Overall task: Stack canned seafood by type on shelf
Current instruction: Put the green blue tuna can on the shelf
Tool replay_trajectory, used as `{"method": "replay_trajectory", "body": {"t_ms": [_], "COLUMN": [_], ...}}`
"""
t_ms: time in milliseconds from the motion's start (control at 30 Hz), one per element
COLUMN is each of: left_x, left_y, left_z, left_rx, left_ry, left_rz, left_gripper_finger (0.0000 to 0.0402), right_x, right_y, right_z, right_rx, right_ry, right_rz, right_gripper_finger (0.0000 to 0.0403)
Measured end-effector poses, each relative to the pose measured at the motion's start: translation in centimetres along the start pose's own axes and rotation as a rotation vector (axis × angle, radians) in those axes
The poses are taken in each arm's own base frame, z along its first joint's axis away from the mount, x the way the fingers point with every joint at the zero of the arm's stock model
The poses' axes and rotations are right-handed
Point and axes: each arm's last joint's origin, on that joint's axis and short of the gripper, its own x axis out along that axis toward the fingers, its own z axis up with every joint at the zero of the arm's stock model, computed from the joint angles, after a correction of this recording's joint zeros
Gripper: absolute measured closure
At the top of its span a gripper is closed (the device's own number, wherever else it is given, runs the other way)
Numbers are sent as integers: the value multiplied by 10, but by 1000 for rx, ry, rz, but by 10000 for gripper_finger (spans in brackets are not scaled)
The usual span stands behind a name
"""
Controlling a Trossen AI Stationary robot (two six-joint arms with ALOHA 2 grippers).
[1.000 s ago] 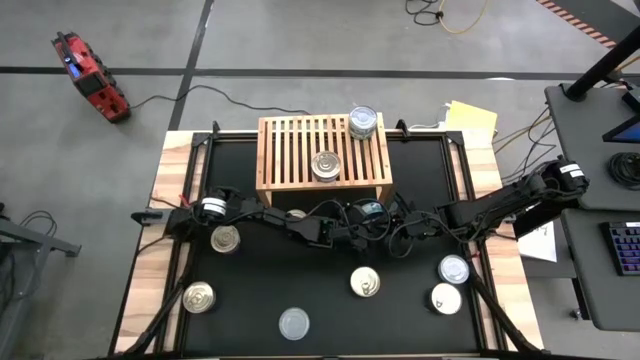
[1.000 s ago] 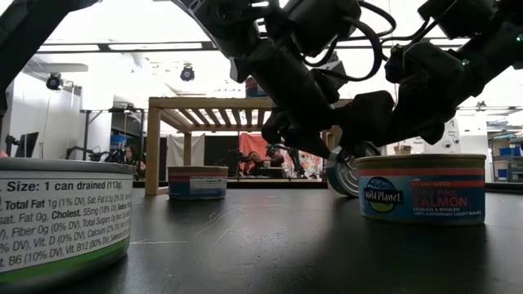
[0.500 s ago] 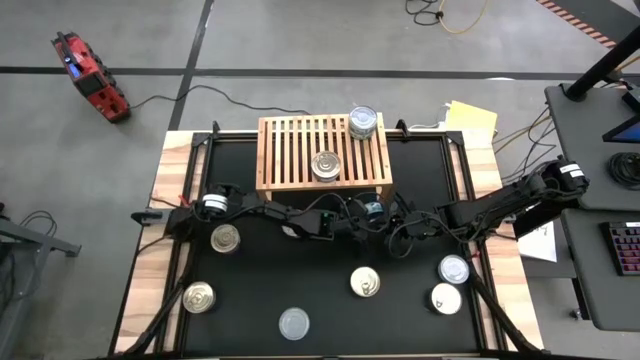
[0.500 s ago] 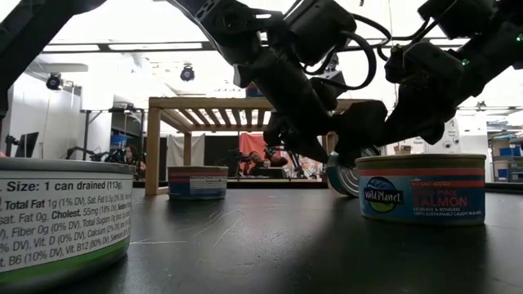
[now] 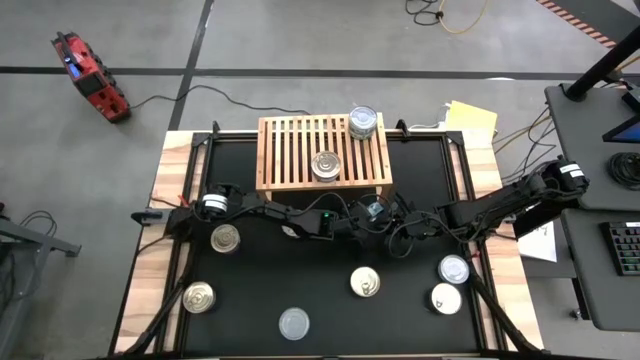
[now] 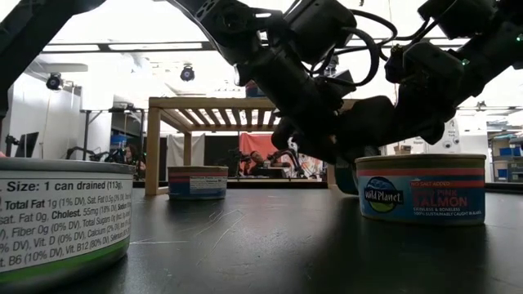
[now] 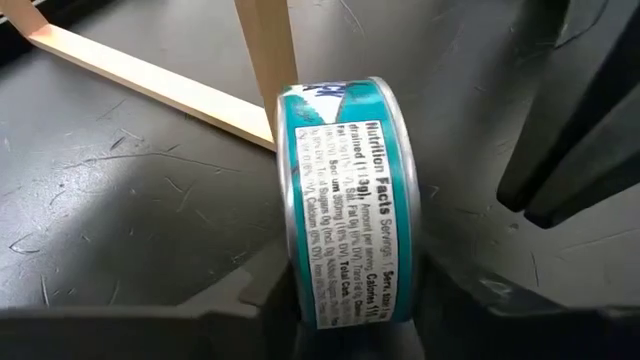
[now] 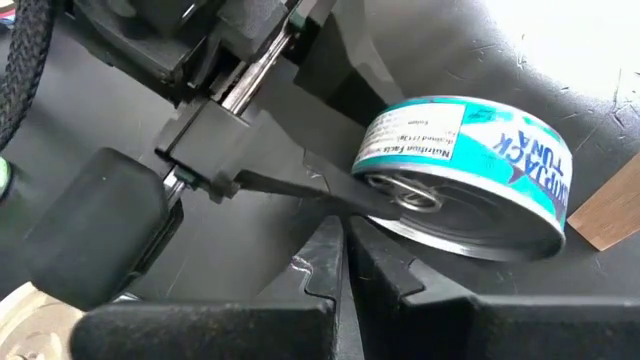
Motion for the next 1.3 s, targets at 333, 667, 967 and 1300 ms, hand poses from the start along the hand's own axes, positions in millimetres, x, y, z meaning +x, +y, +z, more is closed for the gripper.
{"method": "replay_trajectory", "body": {"t_ms": [333,667,967,1300], "left_x": [-3,-53,-107,-206], "left_y": [-2,-6,9,26], "left_z": [3,30,64,98], "left_rx": [4,135,169,114], "left_ry": [24,84,60,-37], "left_rz": [-64,-159,-188,-203], "left_gripper_finger": [281,281,281,281], "right_x": [0,-1,-5,-20], "right_y": [0,0,1,3], "right_z": [0,1,4,14], "right_rx": [4,19,36,79], "right_ry": [-1,-11,-24,-64], "right_rz": [1,9,32,133], "right_gripper_finger": [390,390,390,390]}}
